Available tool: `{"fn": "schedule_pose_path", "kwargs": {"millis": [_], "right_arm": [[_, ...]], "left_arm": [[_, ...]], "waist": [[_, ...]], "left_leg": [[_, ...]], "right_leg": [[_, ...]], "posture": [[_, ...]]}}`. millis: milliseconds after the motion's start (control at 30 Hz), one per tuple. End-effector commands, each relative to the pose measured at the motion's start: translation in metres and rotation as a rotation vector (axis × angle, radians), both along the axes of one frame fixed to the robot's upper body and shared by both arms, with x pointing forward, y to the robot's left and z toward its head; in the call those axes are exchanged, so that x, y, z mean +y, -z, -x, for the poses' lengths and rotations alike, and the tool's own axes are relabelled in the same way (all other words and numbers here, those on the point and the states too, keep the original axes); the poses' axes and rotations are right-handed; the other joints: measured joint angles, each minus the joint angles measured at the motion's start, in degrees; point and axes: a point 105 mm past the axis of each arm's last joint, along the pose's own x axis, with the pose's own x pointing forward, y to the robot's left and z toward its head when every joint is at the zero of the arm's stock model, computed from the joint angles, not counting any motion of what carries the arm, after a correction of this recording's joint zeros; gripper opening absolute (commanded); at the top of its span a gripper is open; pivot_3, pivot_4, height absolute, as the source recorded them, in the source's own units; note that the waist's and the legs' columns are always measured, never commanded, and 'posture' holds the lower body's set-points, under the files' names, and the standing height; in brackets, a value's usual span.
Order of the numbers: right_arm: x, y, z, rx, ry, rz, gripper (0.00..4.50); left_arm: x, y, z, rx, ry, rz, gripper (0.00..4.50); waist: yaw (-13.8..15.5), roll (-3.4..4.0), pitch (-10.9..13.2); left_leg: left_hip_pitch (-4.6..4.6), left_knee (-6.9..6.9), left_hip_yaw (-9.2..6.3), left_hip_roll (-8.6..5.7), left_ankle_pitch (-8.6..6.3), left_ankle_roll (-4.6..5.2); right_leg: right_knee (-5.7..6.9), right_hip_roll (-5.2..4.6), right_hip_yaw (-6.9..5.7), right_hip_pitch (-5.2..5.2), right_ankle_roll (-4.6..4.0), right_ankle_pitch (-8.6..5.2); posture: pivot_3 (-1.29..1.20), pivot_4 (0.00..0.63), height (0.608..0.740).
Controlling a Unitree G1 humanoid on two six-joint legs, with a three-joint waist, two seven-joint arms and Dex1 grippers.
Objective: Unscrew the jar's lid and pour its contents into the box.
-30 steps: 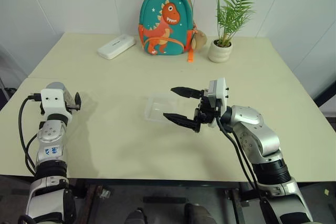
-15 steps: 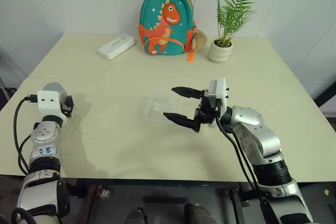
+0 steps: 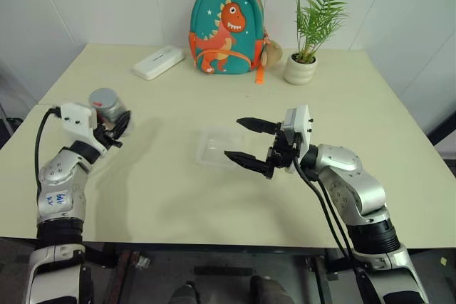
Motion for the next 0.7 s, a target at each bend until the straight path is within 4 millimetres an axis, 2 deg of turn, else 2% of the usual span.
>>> {"fn": "schedule_pose_path", "kwargs": {"millis": [33, 200, 333, 400, 700], "right_arm": [[0.022, -0.017, 0.015, -0.043, -0.073, 0.018, 4.5], [0.045, -0.025, 0.015, 0.002, -0.091, 0.018, 4.5], [0.056, -0.025, 0.015, 0.013, -0.097, 0.03, 4.5], [0.058, -0.025, 0.015, 0.012, -0.1, 0.026, 4.5], [0.057, -0.026, -0.007, 0.03, 0.002, -0.03, 4.5]], "left_arm": [[-0.052, -0.01, 0.023, 0.055, 0.267, -0.069, 2.03], [-0.09, -0.001, 0.031, 0.122, 0.424, -0.102, 2.03], [-0.111, 0.01, 0.035, 0.135, 0.493, -0.142, 2.03], [-0.114, 0.013, 0.036, 0.134, 0.5, -0.154, 2.03], [-0.123, 0.016, 0.039, 0.127, 0.533, -0.15, 2.03]], "waist": [[-0.15, 0.01, 0.01], [-0.82, 0.02, 0.01], [-0.84, 0.02, 0.01], [-0.86, 0.02, 0.01], [-1.11, 0.02, 0.01]], "left_leg": [[0.03, 0.0, 0.0, 0.0, 0.01, 0.02], [0.1, 0.0, -0.02, 0.0, 0.05, 0.06], [0.07, 0.0, -0.04, 0.0, 0.06, 0.08], [0.01, -0.02, -0.04, 0.0, 0.05, 0.09], [-0.04, -0.02, -0.04, 0.0, 0.04, 0.1]], "right_leg": [[0.02, 0.0, 0.01, 0.0, -0.01, 0.0], [0.13, 0.05, 0.03, 0.0, -0.09, -0.05], [0.09, 0.05, 0.03, 0.0, -0.09, -0.05], [0.06, 0.05, 0.02, -0.03, -0.09, -0.05], [0.07, 0.05, 0.02, -0.09, -0.08, -0.05]], "posture": [[0.0, 0.15, 0.74], [0.0, 0.15, 0.74], [0.0, 0.15, 0.74], [0.0, 0.15, 0.74], [0.0, 0.15, 0.74]]}}
